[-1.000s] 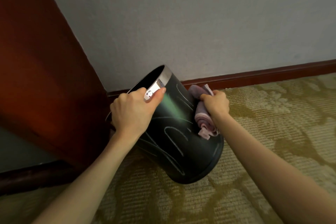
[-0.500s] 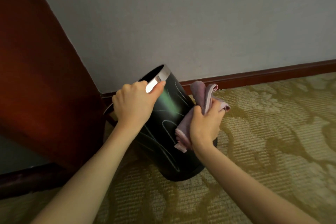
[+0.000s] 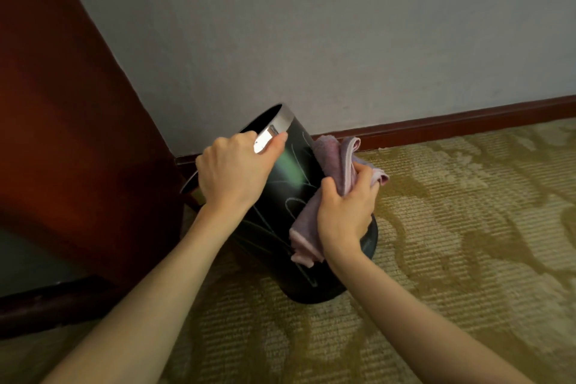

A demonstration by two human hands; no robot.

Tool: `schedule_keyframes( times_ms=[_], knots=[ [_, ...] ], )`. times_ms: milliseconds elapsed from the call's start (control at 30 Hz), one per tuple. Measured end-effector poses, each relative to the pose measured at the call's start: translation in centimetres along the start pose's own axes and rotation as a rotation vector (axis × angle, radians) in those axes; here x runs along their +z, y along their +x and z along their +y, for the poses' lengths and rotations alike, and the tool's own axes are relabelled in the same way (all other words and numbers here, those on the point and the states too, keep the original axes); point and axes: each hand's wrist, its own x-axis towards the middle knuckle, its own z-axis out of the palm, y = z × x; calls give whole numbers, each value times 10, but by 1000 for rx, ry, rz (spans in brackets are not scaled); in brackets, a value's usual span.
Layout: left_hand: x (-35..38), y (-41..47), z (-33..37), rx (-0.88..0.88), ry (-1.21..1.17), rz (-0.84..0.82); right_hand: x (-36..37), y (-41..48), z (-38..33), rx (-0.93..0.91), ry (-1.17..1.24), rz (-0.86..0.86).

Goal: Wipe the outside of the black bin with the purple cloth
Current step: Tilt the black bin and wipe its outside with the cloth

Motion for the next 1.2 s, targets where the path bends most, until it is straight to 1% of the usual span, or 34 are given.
schedule_keyframes(
  times_ms=[100, 233, 433, 533, 667, 767, 900, 967, 1067, 1200],
  knots=[
    [-2, -2, -3, 1, -14, -17, 2, 14, -3, 32, -7, -19],
    [-6, -7, -4, 15, -23, 0, 5, 42, -7, 69, -37, -116],
    [-9, -19, -5, 87, -45, 16, 8, 79, -4, 159, -89, -255],
    [-10, -22, -4, 132, -51, 33, 9, 87, -3, 206, -81, -298],
    [-10, -19, -4, 128, -45, 28, 6, 79, -2, 215, -50, -254],
    [-11, -16, -4, 102, -36, 35, 4, 58, -4, 178, -42, -141],
    [-2, -7, -5, -3, -5, 20, 4, 13, -15, 89, 22, -15],
    [3, -2, -5, -17, 24, -6, 6, -12, -21, 24, 61, -9],
    [3, 3, -9, -10, 15, -22, 10, -39, -25, -72, 89, -53],
    [-1, 2, -14, -52, -40, -38, 16, -32, -29, -82, 14, -87]
  ],
)
